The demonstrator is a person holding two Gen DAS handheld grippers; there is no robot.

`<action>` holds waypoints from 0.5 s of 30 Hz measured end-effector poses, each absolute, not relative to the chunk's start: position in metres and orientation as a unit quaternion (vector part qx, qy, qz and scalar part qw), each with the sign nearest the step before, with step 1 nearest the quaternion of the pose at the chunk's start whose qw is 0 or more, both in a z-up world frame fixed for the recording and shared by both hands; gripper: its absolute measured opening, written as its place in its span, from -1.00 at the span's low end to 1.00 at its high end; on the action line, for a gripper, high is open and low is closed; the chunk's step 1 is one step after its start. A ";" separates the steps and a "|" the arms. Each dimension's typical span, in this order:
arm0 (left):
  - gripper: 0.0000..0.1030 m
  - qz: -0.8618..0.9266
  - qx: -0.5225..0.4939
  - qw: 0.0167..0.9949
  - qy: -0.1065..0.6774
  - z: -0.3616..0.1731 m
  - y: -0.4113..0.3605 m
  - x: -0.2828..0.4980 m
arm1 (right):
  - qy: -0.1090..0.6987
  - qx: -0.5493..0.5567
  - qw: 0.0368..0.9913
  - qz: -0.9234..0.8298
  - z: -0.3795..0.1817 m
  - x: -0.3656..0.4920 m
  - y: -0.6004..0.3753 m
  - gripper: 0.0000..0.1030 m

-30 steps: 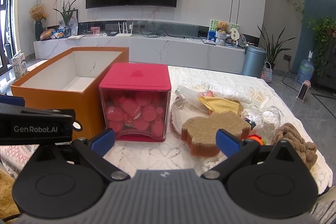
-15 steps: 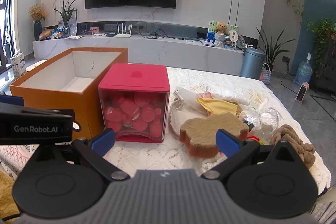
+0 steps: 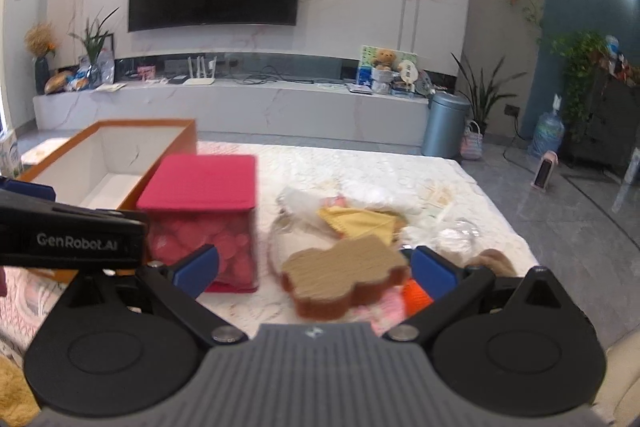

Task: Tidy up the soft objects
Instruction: 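Grasp the brown fibre sponge with the left tool while the right grasps the brown braided cloth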

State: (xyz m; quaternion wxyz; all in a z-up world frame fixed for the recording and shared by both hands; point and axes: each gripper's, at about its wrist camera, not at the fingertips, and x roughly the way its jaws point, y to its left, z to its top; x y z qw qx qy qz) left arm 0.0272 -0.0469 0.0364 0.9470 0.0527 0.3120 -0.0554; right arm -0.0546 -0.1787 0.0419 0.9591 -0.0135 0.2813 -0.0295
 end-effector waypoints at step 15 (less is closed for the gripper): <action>1.00 -0.305 0.170 0.876 0.333 0.007 -0.154 0.081 | 0.313 -0.083 0.946 -0.009 0.060 -0.037 -0.348 0.95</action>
